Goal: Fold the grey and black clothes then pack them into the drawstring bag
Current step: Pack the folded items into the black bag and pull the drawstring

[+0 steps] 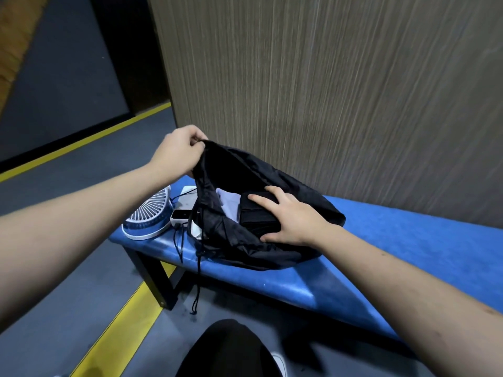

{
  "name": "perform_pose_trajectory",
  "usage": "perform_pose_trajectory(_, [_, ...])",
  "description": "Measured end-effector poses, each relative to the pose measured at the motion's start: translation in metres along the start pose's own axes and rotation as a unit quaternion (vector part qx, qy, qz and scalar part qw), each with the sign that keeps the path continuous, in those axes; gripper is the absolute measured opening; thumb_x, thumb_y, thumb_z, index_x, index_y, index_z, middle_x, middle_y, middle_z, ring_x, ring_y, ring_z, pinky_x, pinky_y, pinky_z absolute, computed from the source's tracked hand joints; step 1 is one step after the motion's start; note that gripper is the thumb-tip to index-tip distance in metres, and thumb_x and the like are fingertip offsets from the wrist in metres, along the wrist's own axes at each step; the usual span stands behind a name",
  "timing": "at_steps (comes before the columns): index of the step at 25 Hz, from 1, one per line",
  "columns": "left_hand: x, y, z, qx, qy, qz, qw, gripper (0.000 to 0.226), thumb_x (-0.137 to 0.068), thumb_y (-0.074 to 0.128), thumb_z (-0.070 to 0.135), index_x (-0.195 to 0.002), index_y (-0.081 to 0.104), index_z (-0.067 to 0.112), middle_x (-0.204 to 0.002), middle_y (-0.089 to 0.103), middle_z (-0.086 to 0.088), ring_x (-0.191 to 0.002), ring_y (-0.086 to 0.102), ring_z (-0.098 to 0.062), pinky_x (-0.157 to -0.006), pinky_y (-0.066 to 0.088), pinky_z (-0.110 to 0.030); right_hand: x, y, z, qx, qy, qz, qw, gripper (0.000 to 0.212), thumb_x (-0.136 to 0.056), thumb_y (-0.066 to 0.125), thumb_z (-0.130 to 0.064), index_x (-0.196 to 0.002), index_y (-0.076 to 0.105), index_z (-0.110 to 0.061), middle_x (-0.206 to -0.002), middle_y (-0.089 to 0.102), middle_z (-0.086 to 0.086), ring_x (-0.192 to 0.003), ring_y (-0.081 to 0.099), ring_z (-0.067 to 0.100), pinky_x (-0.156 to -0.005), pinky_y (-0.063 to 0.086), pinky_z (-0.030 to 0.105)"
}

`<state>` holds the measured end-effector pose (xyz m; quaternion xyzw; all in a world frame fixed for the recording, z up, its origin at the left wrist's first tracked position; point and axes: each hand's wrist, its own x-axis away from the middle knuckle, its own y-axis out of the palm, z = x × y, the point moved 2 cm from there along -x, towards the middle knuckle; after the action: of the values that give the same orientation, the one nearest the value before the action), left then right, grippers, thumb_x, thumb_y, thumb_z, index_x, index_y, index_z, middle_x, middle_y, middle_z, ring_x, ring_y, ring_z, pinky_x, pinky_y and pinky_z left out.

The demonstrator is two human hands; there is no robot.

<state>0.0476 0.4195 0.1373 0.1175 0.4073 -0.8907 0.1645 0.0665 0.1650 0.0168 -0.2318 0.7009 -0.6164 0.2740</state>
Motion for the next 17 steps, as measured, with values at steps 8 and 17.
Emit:
perform_pose_trajectory(8, [0.016,-0.001,-0.002,-0.055,0.104,-0.060,0.991,0.017,-0.097,0.051,0.015,-0.105,0.052,0.030,-0.098,0.063,0.002,-0.063,0.060,-0.012,-0.059,0.052,-0.030,0.002,-0.007,-0.004,0.027,-0.008,0.019,0.999,0.093,-0.078,0.063,-0.068,-0.155,0.016,-0.044,-0.164,0.010,0.005,-0.150,0.013,0.030,-0.119,0.021,0.048])
perform_pose_trajectory(17, [0.019,-0.008,0.001,-0.065,0.112,-0.065,0.989,0.016,-0.099,0.049,0.016,-0.107,0.048,0.029,-0.096,0.063,-0.001,-0.051,0.062,-0.014,-0.052,0.050,-0.028,0.005,-0.018,-0.027,0.153,0.024,0.095,0.983,0.064,-0.086,0.033,-0.069,-0.142,0.046,-0.042,-0.153,0.037,0.004,-0.127,0.043,0.038,-0.101,0.034,0.052])
